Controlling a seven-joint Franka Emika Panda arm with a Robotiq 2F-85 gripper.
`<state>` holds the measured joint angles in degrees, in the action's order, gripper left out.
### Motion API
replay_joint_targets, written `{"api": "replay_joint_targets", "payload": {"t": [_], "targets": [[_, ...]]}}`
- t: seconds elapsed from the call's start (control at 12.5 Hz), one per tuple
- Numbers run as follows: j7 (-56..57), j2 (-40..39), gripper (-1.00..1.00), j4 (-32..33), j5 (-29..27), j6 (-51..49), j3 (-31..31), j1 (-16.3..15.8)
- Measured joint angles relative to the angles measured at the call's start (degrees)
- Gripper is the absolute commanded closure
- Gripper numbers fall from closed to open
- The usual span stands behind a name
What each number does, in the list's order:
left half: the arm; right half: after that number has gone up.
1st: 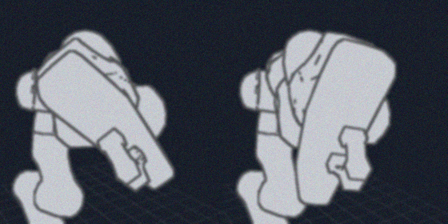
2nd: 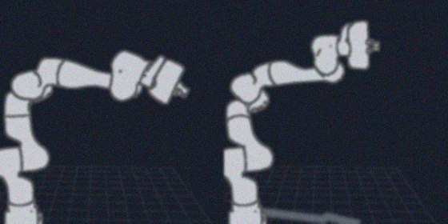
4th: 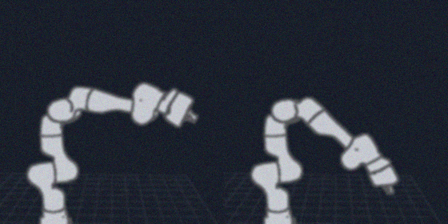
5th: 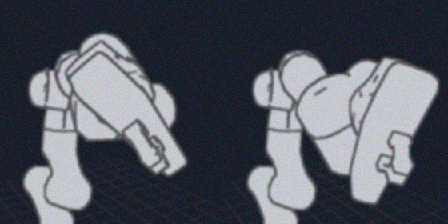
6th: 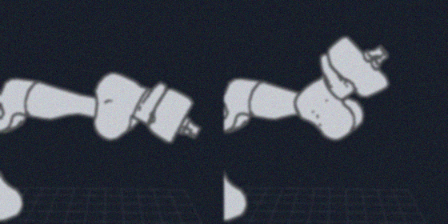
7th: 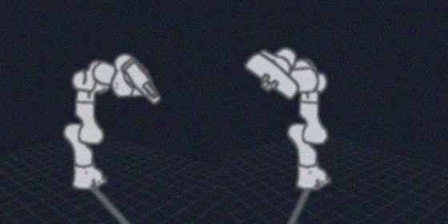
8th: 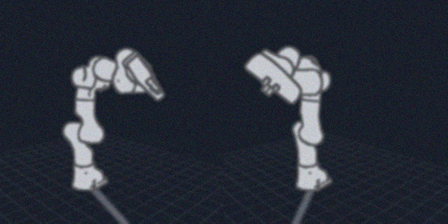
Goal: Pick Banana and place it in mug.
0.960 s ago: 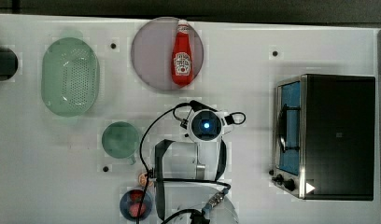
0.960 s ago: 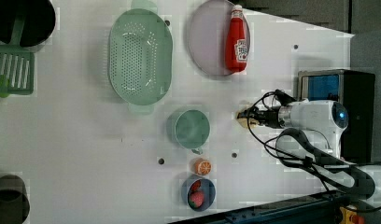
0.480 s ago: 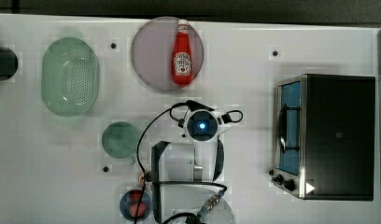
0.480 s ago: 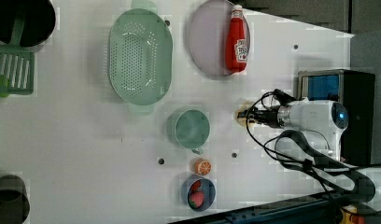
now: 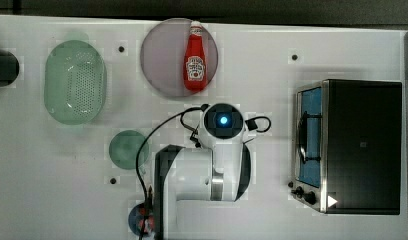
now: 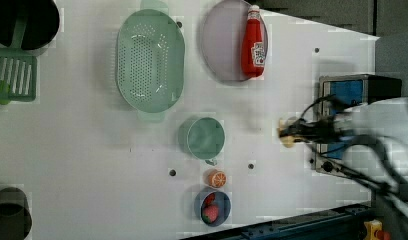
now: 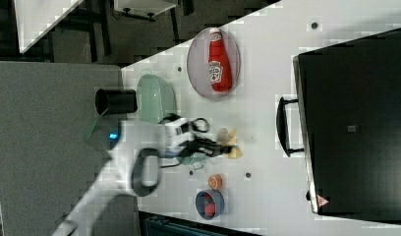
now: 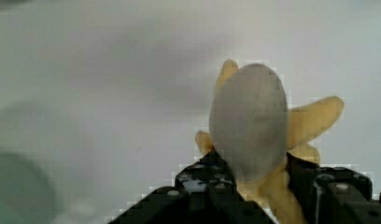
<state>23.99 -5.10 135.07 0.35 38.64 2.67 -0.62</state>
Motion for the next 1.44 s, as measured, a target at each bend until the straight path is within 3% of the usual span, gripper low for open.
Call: {"api": "replay_joint_targets", "payload": {"t": [0.24, 0.56, 0.8, 1.12, 1.44], "targets": [[0.18, 9.19, 0.28, -8.39, 0.76, -9.65, -1.83, 1.13], [-0.36, 11.53, 0.28, -17.68, -2.78, -19.01, -3.04, 0.78], [-6.48, 11.04, 0.28, -15.89, -7.31, -20.60, -6.04, 0.23], [-22.73, 7.86, 0.28, -12.20, -6.83, -17.22, -17.52, -0.48], [-31.87, 4.97, 0.28, -6.71, -7.86, -3.36, -26.34, -4.11]]}}
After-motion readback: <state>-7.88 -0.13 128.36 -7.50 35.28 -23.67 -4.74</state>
